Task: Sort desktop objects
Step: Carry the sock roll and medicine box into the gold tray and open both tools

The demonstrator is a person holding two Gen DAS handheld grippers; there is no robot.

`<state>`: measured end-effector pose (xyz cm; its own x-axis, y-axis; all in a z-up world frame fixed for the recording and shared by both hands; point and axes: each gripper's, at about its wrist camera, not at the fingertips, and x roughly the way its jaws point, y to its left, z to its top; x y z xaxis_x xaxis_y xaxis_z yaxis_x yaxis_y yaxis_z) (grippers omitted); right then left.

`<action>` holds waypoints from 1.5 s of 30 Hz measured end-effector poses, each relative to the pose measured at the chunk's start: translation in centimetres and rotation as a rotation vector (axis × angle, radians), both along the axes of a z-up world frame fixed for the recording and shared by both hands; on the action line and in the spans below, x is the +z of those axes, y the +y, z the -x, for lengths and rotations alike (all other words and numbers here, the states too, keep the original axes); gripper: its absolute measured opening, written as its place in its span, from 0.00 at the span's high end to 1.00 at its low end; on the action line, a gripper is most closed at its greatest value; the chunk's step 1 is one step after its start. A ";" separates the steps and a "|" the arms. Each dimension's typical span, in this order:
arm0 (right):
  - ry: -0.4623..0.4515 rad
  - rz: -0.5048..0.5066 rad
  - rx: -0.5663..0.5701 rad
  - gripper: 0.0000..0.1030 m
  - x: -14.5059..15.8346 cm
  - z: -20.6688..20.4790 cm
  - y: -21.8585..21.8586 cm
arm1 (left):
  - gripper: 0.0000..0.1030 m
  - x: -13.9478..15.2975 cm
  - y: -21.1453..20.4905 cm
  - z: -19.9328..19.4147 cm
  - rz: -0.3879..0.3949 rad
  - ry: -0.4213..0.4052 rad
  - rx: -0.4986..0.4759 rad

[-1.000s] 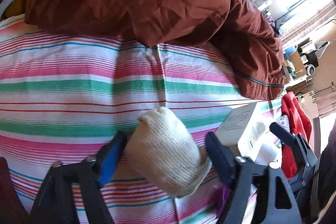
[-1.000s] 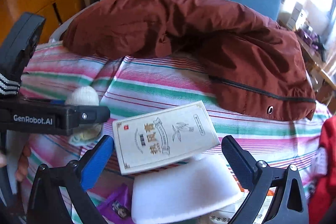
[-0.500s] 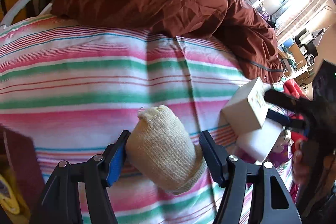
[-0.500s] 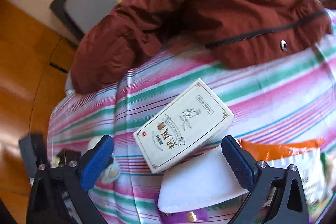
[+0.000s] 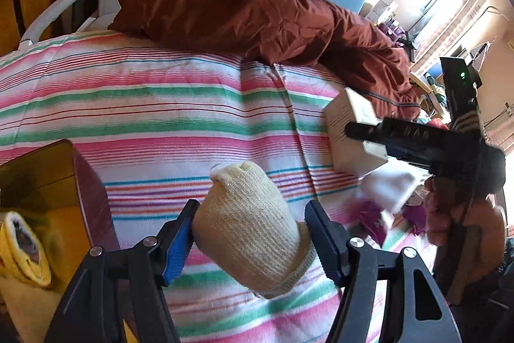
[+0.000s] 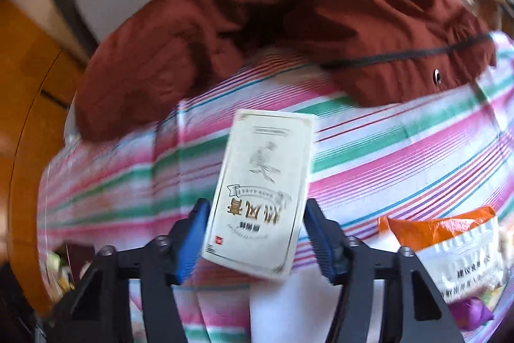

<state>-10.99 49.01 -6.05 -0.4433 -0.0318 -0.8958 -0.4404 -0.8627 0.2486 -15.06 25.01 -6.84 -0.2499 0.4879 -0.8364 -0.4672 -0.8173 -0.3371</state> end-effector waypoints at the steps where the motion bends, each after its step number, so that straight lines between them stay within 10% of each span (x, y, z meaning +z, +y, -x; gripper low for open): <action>1: -0.002 -0.017 0.020 0.46 0.1 -0.2 -0.5 | 0.34 0.2 -0.1 -0.3 -0.001 0.005 0.000; 28: 0.279 0.045 0.298 0.47 7.2 -8.5 -13.7 | 0.34 7.9 -11.6 -8.7 -0.024 0.271 0.147; 45: 0.300 0.025 0.549 0.47 8.4 -6.8 -26.7 | 0.34 8.6 -22.3 -11.9 0.086 0.408 0.340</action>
